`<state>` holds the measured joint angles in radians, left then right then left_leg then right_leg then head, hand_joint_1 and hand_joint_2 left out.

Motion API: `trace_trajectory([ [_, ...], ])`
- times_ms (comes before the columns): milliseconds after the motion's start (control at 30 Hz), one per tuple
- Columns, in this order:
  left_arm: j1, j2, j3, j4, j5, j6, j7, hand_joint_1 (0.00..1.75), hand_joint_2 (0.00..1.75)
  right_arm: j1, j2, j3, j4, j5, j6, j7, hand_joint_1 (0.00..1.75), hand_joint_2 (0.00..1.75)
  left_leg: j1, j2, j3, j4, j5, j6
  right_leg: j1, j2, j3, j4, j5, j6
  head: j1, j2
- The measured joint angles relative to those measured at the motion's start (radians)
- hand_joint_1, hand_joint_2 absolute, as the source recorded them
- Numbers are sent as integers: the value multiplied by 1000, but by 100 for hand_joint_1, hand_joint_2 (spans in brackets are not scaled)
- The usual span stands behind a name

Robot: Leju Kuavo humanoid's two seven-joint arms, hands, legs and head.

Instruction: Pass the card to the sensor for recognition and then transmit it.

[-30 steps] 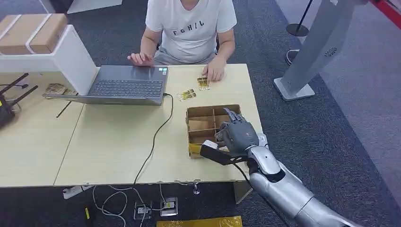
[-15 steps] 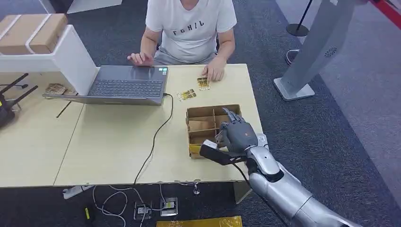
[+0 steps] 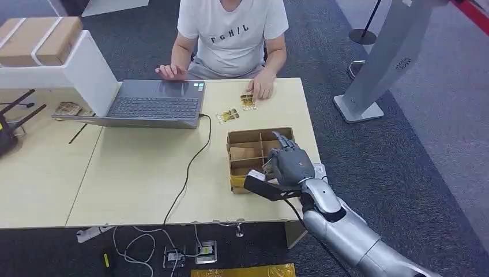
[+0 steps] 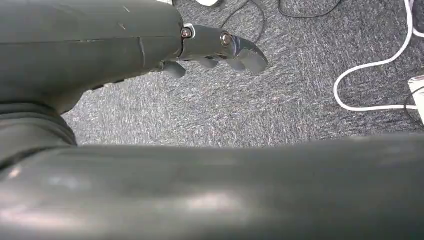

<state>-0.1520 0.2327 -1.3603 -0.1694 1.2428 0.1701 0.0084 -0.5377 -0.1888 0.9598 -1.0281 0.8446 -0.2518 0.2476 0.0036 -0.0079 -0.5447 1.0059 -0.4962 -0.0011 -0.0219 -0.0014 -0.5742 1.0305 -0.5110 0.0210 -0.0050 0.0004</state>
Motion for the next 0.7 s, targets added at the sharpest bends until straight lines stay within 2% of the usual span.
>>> trace_trajectory([
  [467, 0, 0, 0, 0, 1, 1, 0, 0, 0, 0, 0, 0, 0, 2, -2, 3, 175, 175, 0, 0, 0, 0, 0, 0, 0, 0, 0, 0, 0, 0, 0, 0],
  [700, 0, 0, 0, 0, 10, 8, 0, 0, 0, 9, -3, 0, 18, 7, -27, 1, 175, 175, 0, 0, 0, 0, 0, 0, 0, 0, 0, 0, 0, 0, 0, 0],
])
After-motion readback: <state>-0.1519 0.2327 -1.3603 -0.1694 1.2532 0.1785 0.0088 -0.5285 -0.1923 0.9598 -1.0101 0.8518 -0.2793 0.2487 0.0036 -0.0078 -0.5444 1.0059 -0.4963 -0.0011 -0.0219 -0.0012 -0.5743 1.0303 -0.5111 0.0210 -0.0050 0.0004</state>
